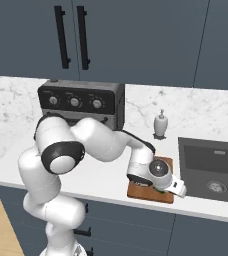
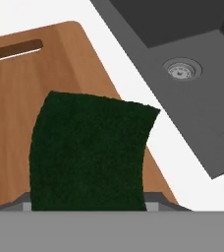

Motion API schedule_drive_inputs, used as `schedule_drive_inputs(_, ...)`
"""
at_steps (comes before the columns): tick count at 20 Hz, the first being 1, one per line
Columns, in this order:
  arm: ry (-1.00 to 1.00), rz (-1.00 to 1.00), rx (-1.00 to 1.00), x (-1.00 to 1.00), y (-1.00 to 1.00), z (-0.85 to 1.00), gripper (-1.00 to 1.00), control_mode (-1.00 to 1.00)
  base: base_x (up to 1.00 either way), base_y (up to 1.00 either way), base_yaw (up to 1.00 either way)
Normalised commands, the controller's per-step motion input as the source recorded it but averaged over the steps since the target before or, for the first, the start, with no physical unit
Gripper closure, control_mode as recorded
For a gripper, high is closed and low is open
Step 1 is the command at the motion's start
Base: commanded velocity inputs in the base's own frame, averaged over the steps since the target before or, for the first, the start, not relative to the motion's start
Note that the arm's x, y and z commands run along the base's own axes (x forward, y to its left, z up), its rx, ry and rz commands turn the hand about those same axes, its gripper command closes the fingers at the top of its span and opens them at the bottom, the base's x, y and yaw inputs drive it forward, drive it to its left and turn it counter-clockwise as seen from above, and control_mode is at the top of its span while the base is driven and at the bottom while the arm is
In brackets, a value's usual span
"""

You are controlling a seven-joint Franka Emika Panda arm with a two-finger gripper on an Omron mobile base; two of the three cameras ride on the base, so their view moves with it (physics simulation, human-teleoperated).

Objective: Pick up the sponge from the counter and clean the cutting board by briefly scrubbing or pressing down on the cutting board. Once finished, release the sponge.

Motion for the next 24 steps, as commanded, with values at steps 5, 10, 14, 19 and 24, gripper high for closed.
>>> schedule_drive_inputs(5, 0.1, 0.0, 0.0, 0.2, 0.0, 0.0, 1.0, -1.0, 0.0, 0.0, 0.0)
schedule_drive_inputs(10, 0.04, 0.0, 0.0, 0.69, 0.02, 0.0, 1.0, -1.0, 0.0, 0.0, 0.0)
schedule_drive_inputs(14, 0.0, 0.0, 0.0, 0.73, 0.01, 0.0, 1.0, -1.0, 0.0, 0.0, 0.0)
schedule_drive_inputs(19, -0.01, 0.0, 0.0, 0.43, 0.01, 0.0, 1.0, -1.0, 0.0, 0.0, 0.0)
schedule_drive_inputs(24, -0.19, 0.0, 0.02, 0.14, 0.0, -0.02, 1.0, -1.0, 0.0, 0.0, 0.0)
